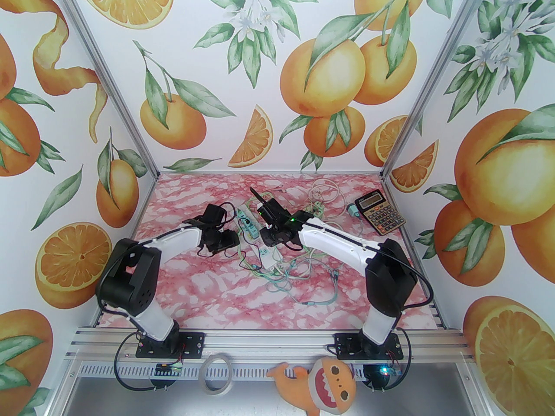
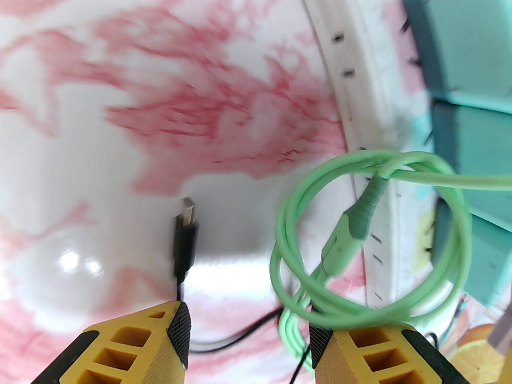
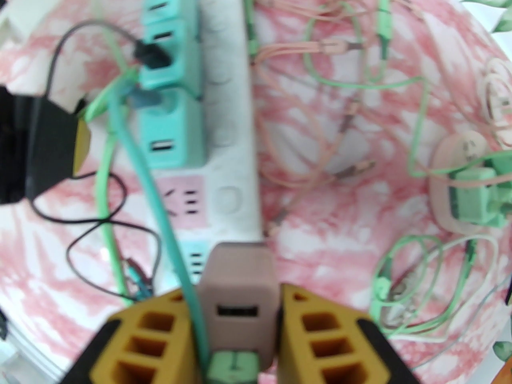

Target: Pull the plug off the socket

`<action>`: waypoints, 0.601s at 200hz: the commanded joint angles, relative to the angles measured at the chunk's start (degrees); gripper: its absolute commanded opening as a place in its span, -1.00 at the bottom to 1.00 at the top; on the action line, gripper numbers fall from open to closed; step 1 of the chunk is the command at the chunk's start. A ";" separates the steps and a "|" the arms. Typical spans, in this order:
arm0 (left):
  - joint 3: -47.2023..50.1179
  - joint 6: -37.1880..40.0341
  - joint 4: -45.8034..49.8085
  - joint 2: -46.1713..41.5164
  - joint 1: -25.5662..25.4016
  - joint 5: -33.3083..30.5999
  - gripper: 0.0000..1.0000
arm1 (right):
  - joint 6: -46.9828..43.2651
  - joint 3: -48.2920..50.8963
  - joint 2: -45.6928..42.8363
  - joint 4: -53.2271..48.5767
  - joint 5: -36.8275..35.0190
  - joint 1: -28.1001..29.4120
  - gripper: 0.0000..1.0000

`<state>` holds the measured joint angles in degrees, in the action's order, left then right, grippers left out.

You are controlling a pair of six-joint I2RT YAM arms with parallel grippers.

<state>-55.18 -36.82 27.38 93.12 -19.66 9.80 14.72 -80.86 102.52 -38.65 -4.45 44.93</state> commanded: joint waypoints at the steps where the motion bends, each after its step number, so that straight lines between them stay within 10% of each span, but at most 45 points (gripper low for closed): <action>1: -1.29 1.31 2.76 -5.80 0.36 -1.96 0.14 | -0.14 0.67 -1.18 3.36 9.19 -0.03 -0.38; 120: -1.46 -2.12 18.89 -25.54 7.33 -20.65 0.64 | 2.30 -1.93 6.73 10.27 14.94 12.18 -0.31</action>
<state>-55.20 -37.39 39.90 71.79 -13.34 -2.61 15.92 -80.73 105.38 -31.16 11.00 54.78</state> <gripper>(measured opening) 0.800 0.342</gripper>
